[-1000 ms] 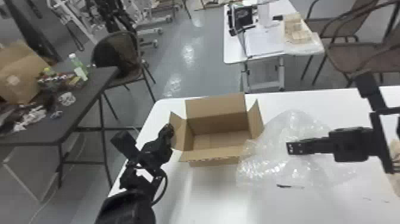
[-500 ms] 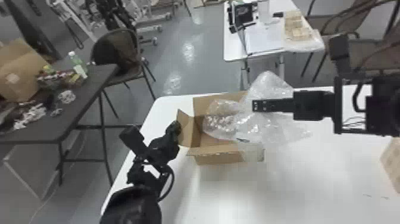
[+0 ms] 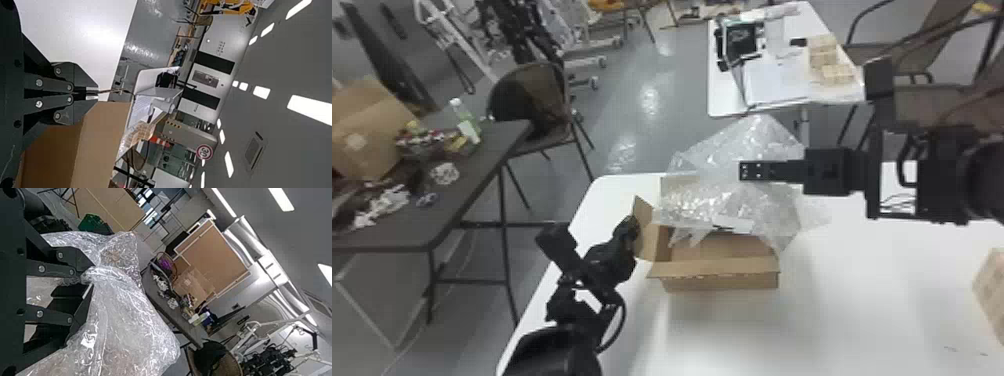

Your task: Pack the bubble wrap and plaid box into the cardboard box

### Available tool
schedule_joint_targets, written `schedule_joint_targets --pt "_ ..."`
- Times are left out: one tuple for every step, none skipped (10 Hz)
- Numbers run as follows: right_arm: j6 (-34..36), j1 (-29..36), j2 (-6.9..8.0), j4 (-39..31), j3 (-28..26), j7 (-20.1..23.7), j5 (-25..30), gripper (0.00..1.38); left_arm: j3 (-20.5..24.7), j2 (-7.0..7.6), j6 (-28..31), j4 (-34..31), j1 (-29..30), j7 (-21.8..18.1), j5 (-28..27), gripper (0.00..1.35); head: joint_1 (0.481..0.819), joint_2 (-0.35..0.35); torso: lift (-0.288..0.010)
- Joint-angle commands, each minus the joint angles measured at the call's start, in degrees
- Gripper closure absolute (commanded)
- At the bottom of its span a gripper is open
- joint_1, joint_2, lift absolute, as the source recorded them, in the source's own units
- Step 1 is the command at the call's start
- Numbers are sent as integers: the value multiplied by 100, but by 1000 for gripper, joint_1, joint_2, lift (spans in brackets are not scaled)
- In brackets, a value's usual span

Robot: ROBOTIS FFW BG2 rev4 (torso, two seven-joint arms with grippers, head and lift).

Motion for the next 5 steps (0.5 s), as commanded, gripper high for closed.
schedule_joint_targets --pt "-555 -136 5 1119 267 31 74 1081 -17 10 -22 1 20 0 54 1211 652 350 -89" --pt "-1012 -259 5 2086 425 172 57 1081 -61 19 -40 27 11 0 98 1211 667 350 -89" --pt "-1434 -409 5 2727 636 207 92 1081 -114 19 -57 54 -16 17 133 1211 677 350 -89" --pt "-1873 -567 5 3193 759 365 136 1081 -158 19 -75 80 -33 26 151 1211 695 350 -89" --pt "-2163 -655 5 3360 768 383 206 1081 -193 19 -84 106 -68 26 160 1211 695 350 -89"
